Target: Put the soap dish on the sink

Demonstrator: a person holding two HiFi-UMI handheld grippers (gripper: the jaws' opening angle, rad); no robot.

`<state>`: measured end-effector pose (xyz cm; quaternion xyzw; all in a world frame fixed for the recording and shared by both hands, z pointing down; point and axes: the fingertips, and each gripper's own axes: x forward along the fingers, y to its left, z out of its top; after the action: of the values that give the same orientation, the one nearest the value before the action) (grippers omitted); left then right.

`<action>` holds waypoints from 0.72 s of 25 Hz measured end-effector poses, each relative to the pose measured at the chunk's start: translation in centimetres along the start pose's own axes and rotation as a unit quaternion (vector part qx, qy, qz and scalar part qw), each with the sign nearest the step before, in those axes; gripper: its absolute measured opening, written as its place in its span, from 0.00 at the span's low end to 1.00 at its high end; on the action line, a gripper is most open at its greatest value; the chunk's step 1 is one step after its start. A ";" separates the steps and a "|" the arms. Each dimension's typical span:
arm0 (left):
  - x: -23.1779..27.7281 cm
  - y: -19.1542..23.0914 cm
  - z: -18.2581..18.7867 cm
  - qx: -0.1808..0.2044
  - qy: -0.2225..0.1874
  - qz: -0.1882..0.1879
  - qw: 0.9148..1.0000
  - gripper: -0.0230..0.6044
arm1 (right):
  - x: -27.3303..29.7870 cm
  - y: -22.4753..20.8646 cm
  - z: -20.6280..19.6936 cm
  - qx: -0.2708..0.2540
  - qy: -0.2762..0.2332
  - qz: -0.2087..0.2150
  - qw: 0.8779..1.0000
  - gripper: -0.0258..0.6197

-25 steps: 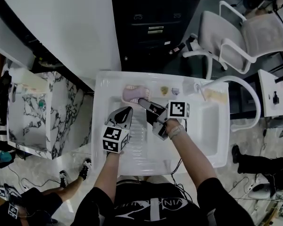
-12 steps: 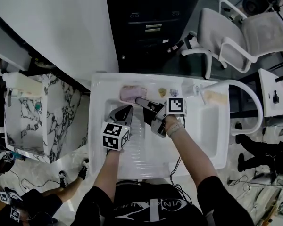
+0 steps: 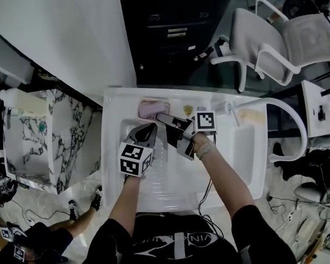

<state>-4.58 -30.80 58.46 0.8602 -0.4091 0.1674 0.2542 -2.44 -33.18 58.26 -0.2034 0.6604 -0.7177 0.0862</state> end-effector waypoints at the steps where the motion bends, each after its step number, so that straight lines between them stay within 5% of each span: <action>1: 0.1 0.0 0.0 -0.001 0.000 -0.001 1.000 0.06 | 0.0 0.1 0.0 -0.002 0.002 -0.001 1.000 0.29; 7: 0.5 -0.2 -0.1 -0.011 -0.003 -0.006 1.000 0.06 | 0.0 0.8 0.2 -0.010 0.004 -0.018 1.000 0.46; 18: 0.9 -0.6 0.2 -0.028 -0.009 -0.013 0.999 0.06 | -0.8 0.2 -0.9 -0.032 0.047 -0.052 0.997 0.51</action>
<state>-3.54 -31.21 58.56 0.8595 -0.4042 0.1451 0.2771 -2.11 -32.09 57.88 -0.2059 0.6748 -0.7086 0.0111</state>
